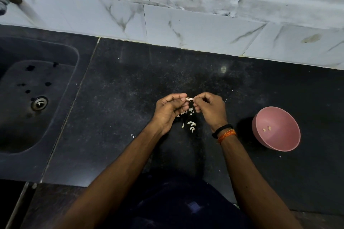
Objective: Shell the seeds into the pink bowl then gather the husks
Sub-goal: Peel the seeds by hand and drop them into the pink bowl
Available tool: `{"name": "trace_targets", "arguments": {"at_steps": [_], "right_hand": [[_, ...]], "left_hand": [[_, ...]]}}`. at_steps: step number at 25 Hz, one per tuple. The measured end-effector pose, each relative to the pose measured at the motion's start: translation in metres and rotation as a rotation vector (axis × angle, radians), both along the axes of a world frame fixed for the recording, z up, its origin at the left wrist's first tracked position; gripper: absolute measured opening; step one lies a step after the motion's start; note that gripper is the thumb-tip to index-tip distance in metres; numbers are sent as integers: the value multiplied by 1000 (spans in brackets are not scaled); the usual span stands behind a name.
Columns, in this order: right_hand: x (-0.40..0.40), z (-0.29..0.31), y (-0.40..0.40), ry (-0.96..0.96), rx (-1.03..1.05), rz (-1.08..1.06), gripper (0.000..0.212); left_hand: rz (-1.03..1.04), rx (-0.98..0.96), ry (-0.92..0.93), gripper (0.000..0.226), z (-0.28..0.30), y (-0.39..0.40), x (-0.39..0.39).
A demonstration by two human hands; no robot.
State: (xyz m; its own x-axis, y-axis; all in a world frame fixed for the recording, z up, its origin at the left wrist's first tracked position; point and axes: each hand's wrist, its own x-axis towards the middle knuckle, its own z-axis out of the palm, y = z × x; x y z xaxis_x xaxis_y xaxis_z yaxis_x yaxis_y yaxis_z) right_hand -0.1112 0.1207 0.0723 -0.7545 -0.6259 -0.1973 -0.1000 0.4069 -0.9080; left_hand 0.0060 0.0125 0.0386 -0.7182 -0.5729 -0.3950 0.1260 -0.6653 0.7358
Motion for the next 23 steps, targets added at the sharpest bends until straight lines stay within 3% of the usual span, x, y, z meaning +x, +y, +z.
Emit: {"name": "trace_targets", "arguments": {"at_steps": [6,13,23], "right_hand": [[-2,-2,2,37,25,-101,13],[3,-3,0,-13,-8,87,5],[-1,-4,-1,-1,-67,75,10]], "left_hand": [[28,9,-11,16,-1,0,-2],[34,-55,-2,18,-2,2,-4],[-44,-206,-49,16,-1,0,-2]]}}
